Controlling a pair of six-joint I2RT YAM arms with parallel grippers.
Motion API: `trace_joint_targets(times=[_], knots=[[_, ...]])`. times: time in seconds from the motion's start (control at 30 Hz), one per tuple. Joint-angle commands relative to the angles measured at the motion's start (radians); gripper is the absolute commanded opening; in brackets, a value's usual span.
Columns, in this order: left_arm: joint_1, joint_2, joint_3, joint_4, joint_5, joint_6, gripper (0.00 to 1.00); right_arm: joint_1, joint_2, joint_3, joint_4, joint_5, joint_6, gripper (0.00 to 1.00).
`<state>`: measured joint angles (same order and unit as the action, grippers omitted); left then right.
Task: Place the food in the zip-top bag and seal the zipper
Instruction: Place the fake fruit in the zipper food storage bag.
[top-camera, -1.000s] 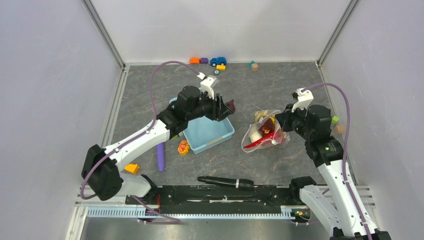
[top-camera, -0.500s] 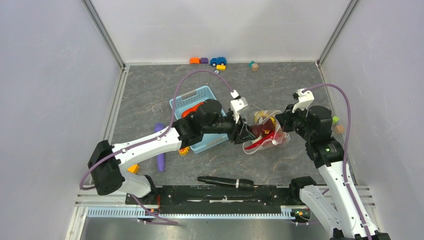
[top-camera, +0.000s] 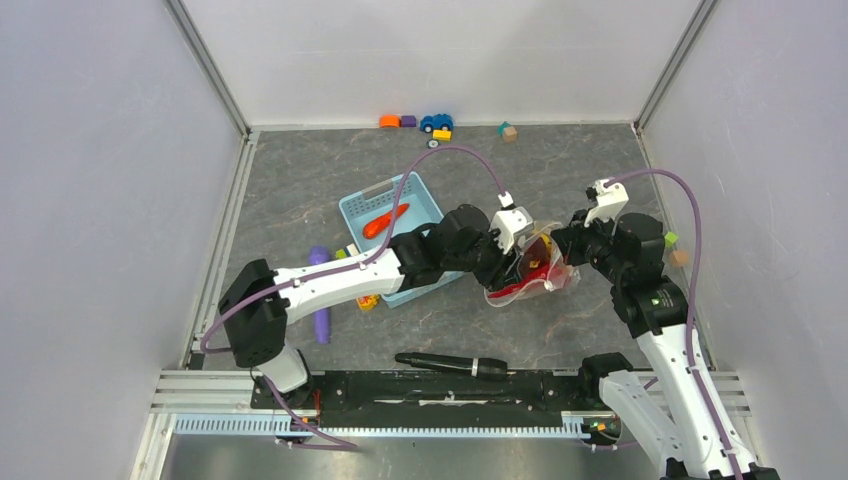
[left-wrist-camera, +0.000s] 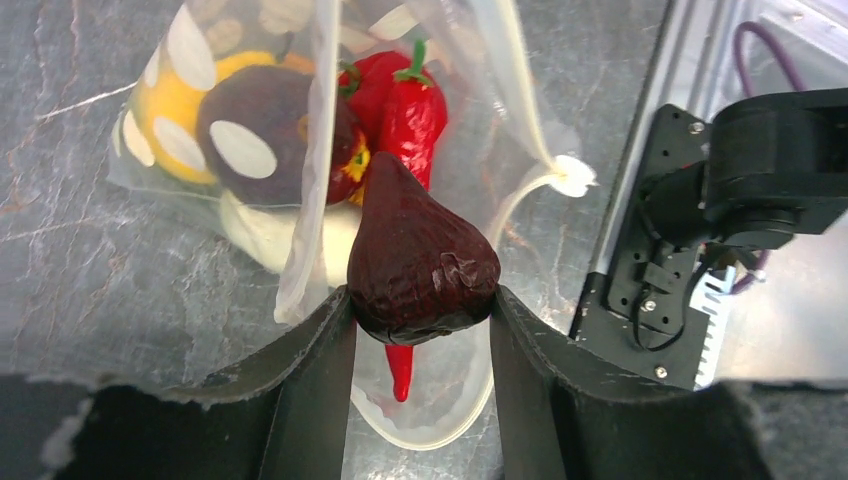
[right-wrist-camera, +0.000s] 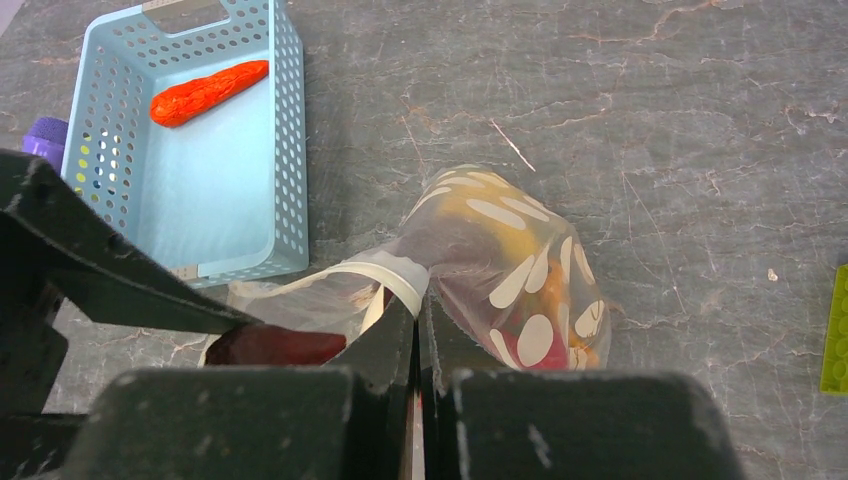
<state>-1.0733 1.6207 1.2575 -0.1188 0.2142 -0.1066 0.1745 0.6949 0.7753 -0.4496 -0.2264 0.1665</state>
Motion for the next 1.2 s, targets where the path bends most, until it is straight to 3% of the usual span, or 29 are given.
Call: trace_joint_targets(times=[0.0, 0.13, 0.23, 0.37, 0.5, 0.67, 0.9, 1.1, 1.17], knots=[[0.0, 0.02, 0.054, -0.013, -0.079, 0.028, 0.36, 0.0, -0.017, 0.009, 0.055, 0.002, -0.013, 0.02], [0.001, 0.039, 0.058, -0.021, -0.086, 0.001, 0.37, 0.0, -0.02, 0.007, 0.054, -0.001, -0.012, 0.02], [0.0, 0.044, 0.053, -0.025, -0.12, 0.007, 0.44, 0.0, -0.02, 0.009, 0.056, 0.01, -0.015, 0.03], [-0.001, 0.041, 0.044, -0.038, -0.128, 0.013, 0.66, 0.0, -0.014, 0.001, 0.057, 0.002, -0.012, 0.03], [-0.009, 0.009, 0.029, -0.046, -0.064, 0.052, 0.99, 0.0, -0.007, 0.005, 0.058, 0.009, -0.013, 0.03], [-0.01, -0.09, -0.062, 0.026, 0.022, 0.025, 1.0, 0.0, -0.001, 0.002, 0.06, 0.013, -0.014, 0.03], [-0.008, -0.184, -0.141, 0.071, -0.255, -0.063, 1.0, 0.0, 0.002, -0.001, 0.061, 0.012, -0.015, 0.03], [-0.008, -0.093, -0.079, 0.003, -0.431, -0.097, 1.0, 0.0, 0.0, 0.0, 0.06, 0.007, -0.012, 0.03], [-0.008, -0.05, -0.058, -0.002, -0.425, -0.098, 0.91, 0.0, -0.007, 0.001, 0.059, 0.008, -0.012, 0.03]])
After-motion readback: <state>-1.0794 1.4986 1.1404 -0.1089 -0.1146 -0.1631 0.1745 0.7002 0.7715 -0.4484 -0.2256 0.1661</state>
